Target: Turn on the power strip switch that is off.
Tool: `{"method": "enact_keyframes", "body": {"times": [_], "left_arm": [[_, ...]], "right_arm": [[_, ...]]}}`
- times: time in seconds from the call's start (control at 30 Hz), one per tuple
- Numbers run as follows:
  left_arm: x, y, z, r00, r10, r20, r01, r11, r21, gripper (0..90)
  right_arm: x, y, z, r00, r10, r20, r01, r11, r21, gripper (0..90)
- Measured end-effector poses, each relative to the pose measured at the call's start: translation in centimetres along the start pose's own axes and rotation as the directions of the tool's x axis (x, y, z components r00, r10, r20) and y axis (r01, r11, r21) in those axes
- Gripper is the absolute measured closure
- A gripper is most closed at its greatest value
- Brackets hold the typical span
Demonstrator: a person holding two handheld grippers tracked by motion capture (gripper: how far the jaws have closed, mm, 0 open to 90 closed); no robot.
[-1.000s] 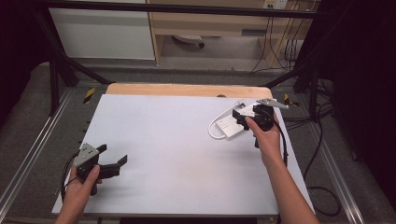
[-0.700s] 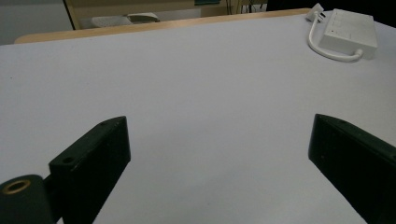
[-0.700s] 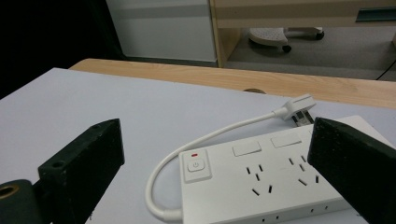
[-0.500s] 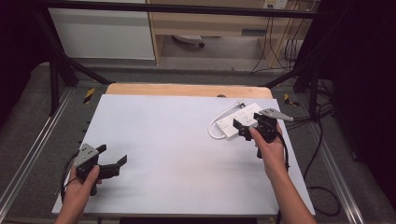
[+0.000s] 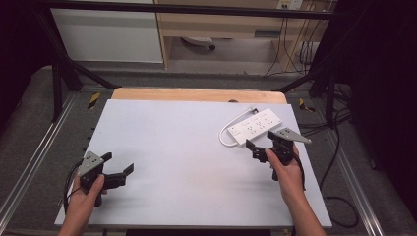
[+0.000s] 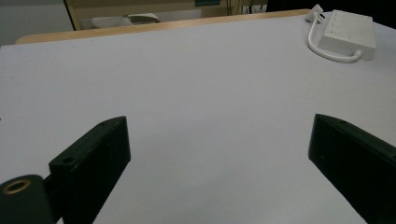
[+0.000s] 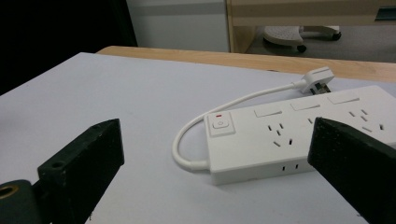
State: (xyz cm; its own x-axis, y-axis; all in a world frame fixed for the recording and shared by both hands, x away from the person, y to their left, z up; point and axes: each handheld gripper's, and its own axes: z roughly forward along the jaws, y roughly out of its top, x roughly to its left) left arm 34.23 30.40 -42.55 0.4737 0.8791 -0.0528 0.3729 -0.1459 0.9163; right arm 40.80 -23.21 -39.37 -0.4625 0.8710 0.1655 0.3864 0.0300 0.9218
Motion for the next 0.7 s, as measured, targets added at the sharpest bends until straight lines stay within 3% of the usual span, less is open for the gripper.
{"method": "enact_keyframes", "body": {"times": [0.7], "left_arm": [[-0.2,0.0,-0.4,1.0000,-0.003,0.001,0.003,1.0000,0.000,5.8]], "right_arm": [[0.1,-3.0,-3.4,0.9993,-0.012,-0.036,0.012,1.000,0.004,3.8]]}}
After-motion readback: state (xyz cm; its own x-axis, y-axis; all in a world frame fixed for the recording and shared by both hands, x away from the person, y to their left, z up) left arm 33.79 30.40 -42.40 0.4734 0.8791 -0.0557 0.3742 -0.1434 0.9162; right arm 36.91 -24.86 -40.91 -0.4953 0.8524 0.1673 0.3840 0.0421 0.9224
